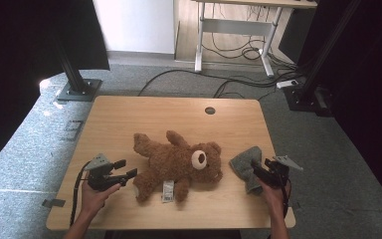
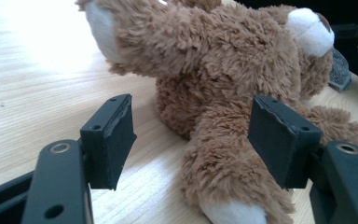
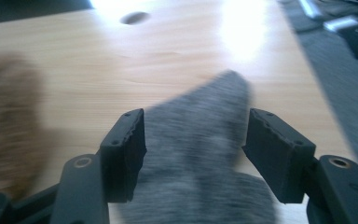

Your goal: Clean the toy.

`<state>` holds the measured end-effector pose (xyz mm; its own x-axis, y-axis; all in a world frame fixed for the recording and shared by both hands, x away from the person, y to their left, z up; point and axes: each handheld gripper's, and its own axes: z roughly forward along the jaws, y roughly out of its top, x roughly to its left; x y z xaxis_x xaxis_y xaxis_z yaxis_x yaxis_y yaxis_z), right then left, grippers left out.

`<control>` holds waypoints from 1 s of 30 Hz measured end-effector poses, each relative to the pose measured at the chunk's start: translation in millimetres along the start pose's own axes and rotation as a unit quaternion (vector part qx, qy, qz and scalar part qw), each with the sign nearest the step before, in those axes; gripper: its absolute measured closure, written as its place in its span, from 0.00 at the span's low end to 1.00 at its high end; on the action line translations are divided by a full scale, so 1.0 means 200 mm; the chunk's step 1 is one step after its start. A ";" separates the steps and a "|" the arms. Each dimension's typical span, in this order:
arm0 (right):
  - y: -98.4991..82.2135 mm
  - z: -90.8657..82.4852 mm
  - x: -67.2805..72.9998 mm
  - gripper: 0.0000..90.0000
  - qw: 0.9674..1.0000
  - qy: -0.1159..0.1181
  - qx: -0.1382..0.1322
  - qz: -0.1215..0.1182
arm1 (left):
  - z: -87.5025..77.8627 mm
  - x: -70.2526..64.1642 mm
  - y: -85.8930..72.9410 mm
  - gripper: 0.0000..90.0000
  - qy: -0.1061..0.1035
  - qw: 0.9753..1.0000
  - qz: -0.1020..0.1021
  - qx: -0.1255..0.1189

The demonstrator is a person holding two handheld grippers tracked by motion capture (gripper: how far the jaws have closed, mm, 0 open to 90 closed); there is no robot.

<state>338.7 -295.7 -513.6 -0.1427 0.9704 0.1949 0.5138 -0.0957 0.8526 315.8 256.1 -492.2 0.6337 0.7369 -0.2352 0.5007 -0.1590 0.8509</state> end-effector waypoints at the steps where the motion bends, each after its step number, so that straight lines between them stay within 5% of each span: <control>1: 0.00 -0.01 0.03 0.43 1.000 0.015 -0.003 -0.005 | 0.01 -0.01 0.00 0.35 -0.001 1.000 0.001 0.002; 5: 0.00 -0.01 0.16 0.43 0.996 0.083 -0.002 -0.025 | 0.07 -0.04 0.01 0.35 -0.008 1.000 0.010 0.016; 13: -0.04 0.03 0.40 0.42 0.980 0.189 0.027 -0.046 | 0.22 -0.11 0.01 0.35 -0.022 0.998 0.028 0.052; 19: -0.09 0.08 0.52 0.42 0.973 0.211 0.061 -0.074 | 0.31 -0.16 -0.01 0.38 -0.033 0.995 0.039 0.080; 30: -0.04 0.25 0.60 0.47 0.976 0.195 0.055 -0.080 | 0.40 -0.12 0.02 0.45 0.007 0.996 0.031 0.085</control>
<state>359.3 -166.8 -520.8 -0.5281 0.8112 0.2512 0.5433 0.0953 0.8341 349.2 185.4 -521.0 0.6591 0.7310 -0.1769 0.5542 -0.3130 0.7713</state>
